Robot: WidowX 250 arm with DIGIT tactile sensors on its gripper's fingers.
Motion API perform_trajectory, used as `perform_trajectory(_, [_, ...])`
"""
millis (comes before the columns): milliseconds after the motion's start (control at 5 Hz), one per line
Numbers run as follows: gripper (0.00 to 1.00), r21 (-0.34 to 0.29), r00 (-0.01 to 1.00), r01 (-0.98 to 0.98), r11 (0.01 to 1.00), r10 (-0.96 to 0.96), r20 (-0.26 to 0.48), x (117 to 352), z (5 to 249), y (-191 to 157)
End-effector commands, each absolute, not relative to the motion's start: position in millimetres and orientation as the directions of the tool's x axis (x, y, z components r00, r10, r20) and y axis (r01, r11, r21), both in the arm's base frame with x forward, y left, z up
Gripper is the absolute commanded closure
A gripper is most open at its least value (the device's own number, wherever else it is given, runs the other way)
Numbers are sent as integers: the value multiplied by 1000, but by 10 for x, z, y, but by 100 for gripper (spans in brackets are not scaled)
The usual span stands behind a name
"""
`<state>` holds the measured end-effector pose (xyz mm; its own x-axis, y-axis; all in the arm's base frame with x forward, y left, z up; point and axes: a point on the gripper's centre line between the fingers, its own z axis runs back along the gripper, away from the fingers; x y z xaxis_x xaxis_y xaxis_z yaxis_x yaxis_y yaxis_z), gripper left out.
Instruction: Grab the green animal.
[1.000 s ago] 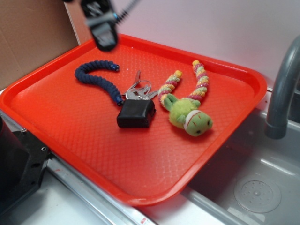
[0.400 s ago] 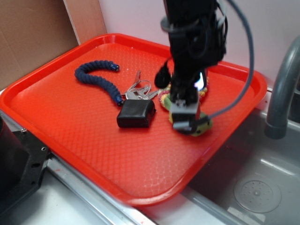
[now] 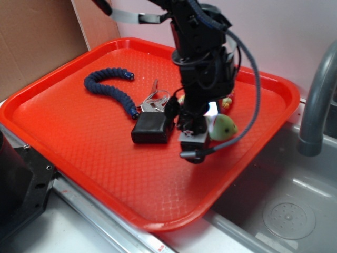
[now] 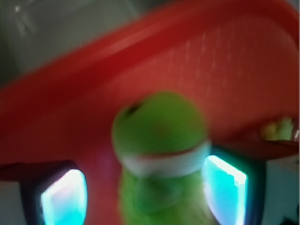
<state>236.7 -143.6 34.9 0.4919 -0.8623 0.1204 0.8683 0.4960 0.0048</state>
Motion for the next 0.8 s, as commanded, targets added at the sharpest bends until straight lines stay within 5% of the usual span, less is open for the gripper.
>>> perform_trajectory(0, [100, 47, 547, 832, 553, -831, 102, 2238, 346, -1457])
perform_trajectory(200, [100, 64, 598, 794, 604, -796, 92, 2220, 448, -1399])
perform_trajectory(600, [100, 27, 739, 654, 756, -647, 189, 2016, 1296, -910])
